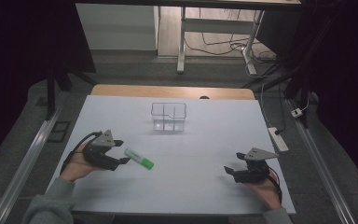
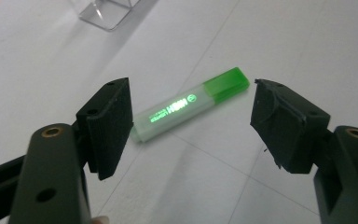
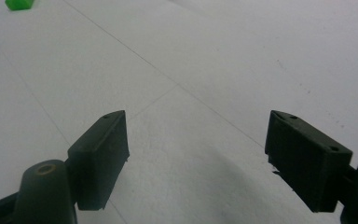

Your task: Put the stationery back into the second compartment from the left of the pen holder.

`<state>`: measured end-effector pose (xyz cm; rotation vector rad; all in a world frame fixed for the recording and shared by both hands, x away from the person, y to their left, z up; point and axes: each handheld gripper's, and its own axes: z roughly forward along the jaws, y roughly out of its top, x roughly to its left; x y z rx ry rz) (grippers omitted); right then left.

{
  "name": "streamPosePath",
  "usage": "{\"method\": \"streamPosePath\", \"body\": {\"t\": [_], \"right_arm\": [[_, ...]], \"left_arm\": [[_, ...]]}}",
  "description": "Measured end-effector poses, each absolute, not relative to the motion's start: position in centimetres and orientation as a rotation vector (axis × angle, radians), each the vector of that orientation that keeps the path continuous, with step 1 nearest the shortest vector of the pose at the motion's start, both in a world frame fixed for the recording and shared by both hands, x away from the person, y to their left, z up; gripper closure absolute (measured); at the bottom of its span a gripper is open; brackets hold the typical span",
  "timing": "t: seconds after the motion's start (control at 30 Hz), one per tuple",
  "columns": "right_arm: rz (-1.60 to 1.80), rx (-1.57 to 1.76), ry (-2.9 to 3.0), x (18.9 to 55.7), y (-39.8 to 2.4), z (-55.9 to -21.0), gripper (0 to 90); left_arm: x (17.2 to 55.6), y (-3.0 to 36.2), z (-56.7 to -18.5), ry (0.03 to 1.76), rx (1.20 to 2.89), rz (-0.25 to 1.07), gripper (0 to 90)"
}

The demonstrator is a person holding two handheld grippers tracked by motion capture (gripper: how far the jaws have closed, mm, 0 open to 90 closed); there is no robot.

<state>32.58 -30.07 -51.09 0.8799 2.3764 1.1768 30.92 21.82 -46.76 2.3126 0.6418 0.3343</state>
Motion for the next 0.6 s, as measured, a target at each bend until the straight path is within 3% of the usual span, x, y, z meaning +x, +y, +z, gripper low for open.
{"method": "streamPosePath", "body": {"t": [0.6], "right_arm": [[1.169,0.878,2.374,32.6,-30.1,-51.0,21.2]], "left_arm": [[33.4,19.5,-45.9,0.49,2.393,0.276,24.9]]}}
